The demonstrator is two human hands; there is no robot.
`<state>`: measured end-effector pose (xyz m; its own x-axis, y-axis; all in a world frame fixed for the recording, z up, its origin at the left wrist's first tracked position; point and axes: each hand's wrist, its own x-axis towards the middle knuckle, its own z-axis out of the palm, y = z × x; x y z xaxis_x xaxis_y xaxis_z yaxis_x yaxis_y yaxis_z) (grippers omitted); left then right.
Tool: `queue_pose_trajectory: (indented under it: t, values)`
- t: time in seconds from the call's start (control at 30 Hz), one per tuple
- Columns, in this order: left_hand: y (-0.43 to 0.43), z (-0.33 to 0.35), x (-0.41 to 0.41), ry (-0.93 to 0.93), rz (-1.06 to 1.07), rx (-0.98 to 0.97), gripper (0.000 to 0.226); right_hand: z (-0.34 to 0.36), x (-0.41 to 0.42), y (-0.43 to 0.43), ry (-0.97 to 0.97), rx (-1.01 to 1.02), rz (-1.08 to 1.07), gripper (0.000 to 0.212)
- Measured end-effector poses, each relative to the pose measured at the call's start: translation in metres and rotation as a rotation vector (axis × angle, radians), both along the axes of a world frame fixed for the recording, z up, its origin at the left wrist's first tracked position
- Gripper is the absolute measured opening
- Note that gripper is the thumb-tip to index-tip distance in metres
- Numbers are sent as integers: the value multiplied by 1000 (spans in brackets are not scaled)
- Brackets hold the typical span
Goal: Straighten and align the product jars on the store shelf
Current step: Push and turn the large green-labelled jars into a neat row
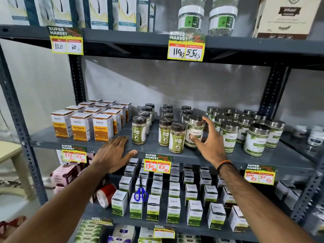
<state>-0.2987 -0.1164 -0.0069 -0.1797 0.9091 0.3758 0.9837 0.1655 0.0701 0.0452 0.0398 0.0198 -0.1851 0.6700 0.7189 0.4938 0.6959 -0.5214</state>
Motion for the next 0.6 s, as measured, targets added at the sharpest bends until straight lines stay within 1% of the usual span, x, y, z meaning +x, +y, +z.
queue_pose_trajectory:
  t: [0.07,0.2,0.3,0.4,0.5,0.6]
  values:
    - [-10,8,7,-19,2,49,105,9,11,-9,20,20,6,86]
    - [-26,38,32,15,-5,143,96,29,36,-29,43,85,6,85]
    - [-29,68,65,55,-42,252,90,42,60,-42,56,150,-17,83]
    - [-26,91,111,68,-115,363,86,55,93,-51,87,157,-27,81]
    - [-13,101,161,111,-176,363,88,66,129,-55,93,184,-64,82]
    - [4,97,208,151,-231,356,87,75,168,-57,128,190,-89,81]
